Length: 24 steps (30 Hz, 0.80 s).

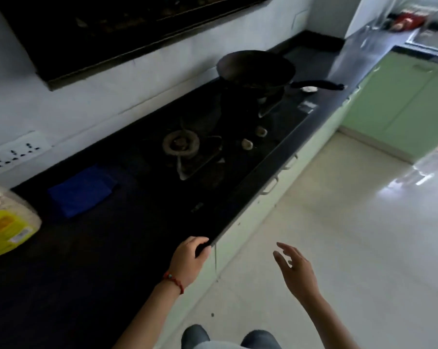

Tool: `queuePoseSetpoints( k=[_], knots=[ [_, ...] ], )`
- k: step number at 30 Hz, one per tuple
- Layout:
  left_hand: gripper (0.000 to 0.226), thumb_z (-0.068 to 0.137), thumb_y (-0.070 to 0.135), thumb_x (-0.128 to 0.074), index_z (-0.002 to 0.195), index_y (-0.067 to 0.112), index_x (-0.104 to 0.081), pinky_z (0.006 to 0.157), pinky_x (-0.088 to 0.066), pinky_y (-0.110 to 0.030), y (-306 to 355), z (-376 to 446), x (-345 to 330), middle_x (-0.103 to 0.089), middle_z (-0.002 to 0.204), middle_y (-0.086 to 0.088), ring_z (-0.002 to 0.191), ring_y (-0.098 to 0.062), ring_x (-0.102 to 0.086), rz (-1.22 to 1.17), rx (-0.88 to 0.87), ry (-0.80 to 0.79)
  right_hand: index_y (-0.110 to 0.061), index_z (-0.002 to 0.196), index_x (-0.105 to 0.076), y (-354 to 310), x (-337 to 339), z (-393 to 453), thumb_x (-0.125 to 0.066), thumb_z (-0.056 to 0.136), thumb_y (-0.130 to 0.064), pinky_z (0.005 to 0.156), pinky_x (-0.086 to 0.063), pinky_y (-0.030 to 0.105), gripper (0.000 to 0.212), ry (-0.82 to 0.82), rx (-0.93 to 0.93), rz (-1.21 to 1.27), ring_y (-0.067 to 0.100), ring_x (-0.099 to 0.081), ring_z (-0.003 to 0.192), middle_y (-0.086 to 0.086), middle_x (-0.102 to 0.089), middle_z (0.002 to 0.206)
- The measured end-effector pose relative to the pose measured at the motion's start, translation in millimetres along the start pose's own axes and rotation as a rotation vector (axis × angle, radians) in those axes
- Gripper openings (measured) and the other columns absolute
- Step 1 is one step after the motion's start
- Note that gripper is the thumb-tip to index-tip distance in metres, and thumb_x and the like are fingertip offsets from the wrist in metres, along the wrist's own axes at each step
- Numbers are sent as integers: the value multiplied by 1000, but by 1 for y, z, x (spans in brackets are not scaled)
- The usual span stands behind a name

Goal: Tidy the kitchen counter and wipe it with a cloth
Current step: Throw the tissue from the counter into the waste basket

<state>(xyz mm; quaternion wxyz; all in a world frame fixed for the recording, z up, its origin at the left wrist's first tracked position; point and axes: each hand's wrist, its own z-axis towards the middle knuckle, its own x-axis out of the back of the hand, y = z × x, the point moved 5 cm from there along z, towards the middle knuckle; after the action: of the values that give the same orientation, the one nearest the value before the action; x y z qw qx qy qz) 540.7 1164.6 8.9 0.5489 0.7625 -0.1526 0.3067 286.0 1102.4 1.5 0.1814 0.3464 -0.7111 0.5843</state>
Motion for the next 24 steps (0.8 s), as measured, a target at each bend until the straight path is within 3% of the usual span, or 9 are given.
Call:
queuePoseSetpoints(
  k=[4, 11, 17, 24],
  knots=[
    [26, 88, 19, -55, 110, 8, -63, 89, -40, -18, 56, 22, -89, -64, 113, -5, 105, -12, -57, -111, 52, -184, -17, 117, -60, 89, 62, -6, -56, 88, -29, 82, -44, 29, 31, 89, -203, 90, 21, -60, 106, 7, -63, 119],
    [26, 88, 19, -56, 108, 4, -64, 87, -44, -26, 109, 70, -182, -67, 106, -11, 99, -20, -59, -114, 113, -379, -10, 118, -58, 199, 130, -10, -53, 91, -27, 81, -40, 26, 33, 225, -488, 241, 26, -61, 107, 12, -64, 120],
    [16, 88, 22, -53, 80, 11, -62, 78, -43, -32, 125, 129, -238, -63, 87, -11, 84, -20, -55, -81, 207, -474, -4, 118, -58, 252, 156, 15, -51, 92, -23, 90, -40, 31, 33, 285, -668, 326, 28, -56, 115, 16, -62, 123],
    [20, 89, 17, -51, 73, 14, -61, 72, -43, -29, 164, 216, -290, -65, 88, -12, 84, -24, -58, -86, 306, -507, -8, 117, -59, 278, 216, 108, -53, 90, -28, 95, -42, 35, 33, 311, -730, 411, 28, -58, 111, 15, -64, 120]
  ],
)
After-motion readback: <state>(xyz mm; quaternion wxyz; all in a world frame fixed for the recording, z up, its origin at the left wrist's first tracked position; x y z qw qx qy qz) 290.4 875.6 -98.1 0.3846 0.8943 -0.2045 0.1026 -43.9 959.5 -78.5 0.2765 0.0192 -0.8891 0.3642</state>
